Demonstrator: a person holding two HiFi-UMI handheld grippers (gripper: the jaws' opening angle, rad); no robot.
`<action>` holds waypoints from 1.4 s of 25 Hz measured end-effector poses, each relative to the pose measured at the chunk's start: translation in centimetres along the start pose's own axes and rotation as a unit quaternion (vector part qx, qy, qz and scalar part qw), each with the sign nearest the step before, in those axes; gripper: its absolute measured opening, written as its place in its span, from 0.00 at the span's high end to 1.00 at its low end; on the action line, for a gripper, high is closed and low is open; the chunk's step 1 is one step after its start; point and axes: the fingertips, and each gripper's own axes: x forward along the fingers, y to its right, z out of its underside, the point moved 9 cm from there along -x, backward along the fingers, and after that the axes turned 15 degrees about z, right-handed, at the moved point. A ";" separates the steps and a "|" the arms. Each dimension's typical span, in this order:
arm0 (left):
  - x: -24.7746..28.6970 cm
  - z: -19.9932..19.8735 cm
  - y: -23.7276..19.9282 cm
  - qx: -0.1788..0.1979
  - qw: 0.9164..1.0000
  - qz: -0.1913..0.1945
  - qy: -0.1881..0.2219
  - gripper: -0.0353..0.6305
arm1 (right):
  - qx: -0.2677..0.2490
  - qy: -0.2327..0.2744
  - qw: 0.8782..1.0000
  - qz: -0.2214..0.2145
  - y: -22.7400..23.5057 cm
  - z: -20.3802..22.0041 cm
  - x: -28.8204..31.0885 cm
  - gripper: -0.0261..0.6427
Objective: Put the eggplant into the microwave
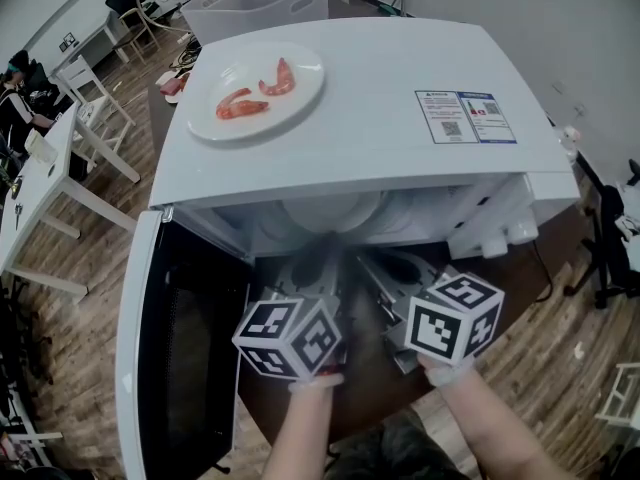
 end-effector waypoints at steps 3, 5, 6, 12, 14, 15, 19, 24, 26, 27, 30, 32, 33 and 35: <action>0.2 -0.1 0.0 0.002 1.000 0.002 -0.003 0.95 | -0.004 0.009 1.000 -0.012 -0.1 -0.1 -0.2 0.96; 0.3 -0.1 0.0 0.001 1.000 0.004 -0.003 0.95 | -0.008 0.015 1.000 -0.022 -0.2 -0.3 -0.4 0.96; 0.3 -0.2 0.1 0.001 1.000 0.004 -0.003 0.95 | -0.010 0.019 0.999 -0.024 -0.3 -0.3 -0.5 0.96; 0.2 -0.1 0.1 -0.005 1.000 0.007 0.003 0.95 | 0.009 0.031 0.999 -0.035 -0.1 -0.2 -0.7 0.96; 0.1 -0.1 0.2 -0.005 1.000 0.007 0.005 0.95 | 0.006 0.033 0.999 -0.032 -0.1 -0.1 -0.7 0.96; 0.0 0.0 0.2 -0.005 1.000 0.007 0.005 0.95 | 0.001 0.034 0.999 -0.029 -0.2 0.0 -0.8 0.96; -0.6 0.0 0.3 -0.004 1.000 0.005 0.006 0.95 | -0.006 0.038 0.999 -0.030 -0.6 0.3 -1.0 0.96; -1.5 0.0 0.7 -0.001 1.000 0.004 0.014 0.95 | 0.004 0.050 0.998 -0.043 -1.1 0.5 -1.3 0.96; -1.9 0.1 1.0 0.001 1.000 0.005 0.020 0.95 | -0.001 0.053 0.998 -0.042 -1.3 0.6 -1.6 0.96; -2.0 0.1 1.2 0.003 1.000 0.006 0.022 0.95 | -0.009 0.053 0.998 -0.042 -1.5 0.7 -1.8 0.96; -2.5 0.4 1.9 0.011 1.000 0.006 0.021 0.95 | -0.053 0.054 0.996 -0.040 -2.1 1.0 -2.3 0.96; -2.9 0.6 2.4 0.019 1.000 0.005 0.018 0.95 | -0.082 0.061 0.994 -0.036 -2.5 1.2 -2.6 0.96; -3.1 0.7 2.6 0.025 1.000 0.004 0.017 0.95 | -0.091 0.065 0.993 -0.033 -2.6 1.2 -2.8 0.96; -3.6 0.9 3.1 0.036 0.999 0.003 0.018 0.95 | -0.096 0.076 0.992 -0.026 -2.7 1.4 -3.3 0.96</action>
